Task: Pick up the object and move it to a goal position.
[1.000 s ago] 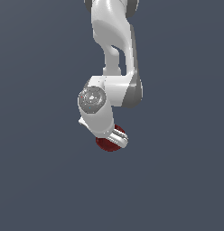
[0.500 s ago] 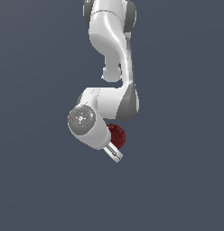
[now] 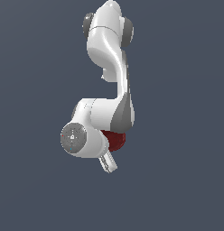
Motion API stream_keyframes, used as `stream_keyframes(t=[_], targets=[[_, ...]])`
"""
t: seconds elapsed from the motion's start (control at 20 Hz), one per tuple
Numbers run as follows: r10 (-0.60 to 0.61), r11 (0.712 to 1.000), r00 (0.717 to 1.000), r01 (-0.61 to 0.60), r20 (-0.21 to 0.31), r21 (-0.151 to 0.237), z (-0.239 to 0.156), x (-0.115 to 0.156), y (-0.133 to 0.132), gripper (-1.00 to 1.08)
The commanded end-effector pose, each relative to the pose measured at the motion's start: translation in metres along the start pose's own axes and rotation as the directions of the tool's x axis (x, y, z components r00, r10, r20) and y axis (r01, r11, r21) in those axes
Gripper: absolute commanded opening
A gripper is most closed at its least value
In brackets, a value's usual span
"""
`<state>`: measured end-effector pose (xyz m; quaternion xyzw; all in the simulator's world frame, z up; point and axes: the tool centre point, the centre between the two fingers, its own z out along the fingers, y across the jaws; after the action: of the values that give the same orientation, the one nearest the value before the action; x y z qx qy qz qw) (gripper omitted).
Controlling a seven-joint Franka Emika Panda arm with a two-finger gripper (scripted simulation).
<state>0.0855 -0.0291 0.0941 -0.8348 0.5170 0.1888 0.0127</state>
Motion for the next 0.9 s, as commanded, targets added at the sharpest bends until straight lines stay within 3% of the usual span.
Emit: stream_keyframes(t=[0.0,0.25,0.85], targets=[[0.067,0.998,0.997,-0.067,0.024,-0.009,0.004,0.002,-0.003,0.28],[0.192,0.981,0.979,-0.190,0.067,-0.036,0.012,0.003,-0.008,0.28],[0.412,0.909,0.902,-0.399,0.126,-0.117,0.029,0.000,-0.011,0.28]])
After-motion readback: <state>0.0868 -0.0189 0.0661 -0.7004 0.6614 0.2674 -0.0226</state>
